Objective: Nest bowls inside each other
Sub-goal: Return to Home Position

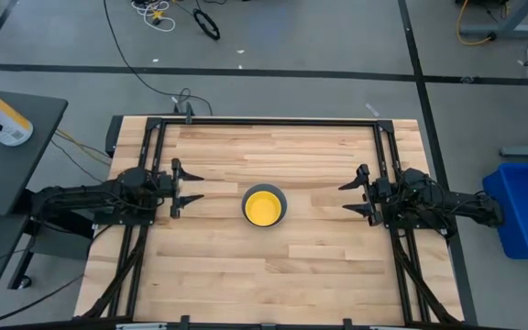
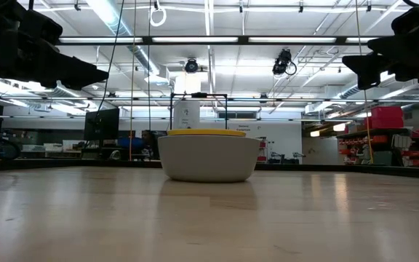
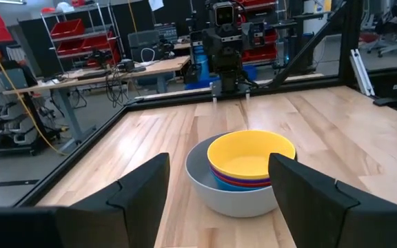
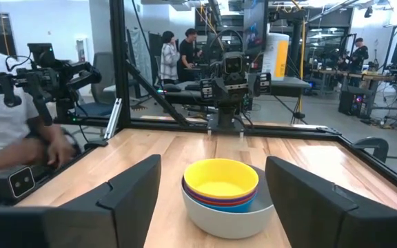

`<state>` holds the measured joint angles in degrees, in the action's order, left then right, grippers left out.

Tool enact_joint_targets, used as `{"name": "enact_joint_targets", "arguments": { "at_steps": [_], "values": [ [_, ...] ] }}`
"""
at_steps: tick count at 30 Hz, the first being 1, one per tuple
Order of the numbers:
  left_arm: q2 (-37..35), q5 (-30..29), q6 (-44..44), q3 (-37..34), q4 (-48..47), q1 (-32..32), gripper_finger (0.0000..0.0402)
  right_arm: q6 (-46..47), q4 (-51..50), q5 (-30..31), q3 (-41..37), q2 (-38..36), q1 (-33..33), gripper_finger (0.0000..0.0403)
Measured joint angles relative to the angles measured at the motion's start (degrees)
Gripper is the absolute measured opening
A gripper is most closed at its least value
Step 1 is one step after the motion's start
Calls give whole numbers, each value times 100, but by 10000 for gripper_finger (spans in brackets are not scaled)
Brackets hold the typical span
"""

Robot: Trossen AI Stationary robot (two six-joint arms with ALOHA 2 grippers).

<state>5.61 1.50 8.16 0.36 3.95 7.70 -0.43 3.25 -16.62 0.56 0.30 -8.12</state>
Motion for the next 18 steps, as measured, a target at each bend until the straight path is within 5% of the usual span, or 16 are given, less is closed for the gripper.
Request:
{"name": "enact_joint_targets", "arguments": {
  "at_steps": [18],
  "values": [
    [0, 0, 2, 0, 3, 0, 256, 0, 0, 0, 0, -1, 0, 292]
  ]
}}
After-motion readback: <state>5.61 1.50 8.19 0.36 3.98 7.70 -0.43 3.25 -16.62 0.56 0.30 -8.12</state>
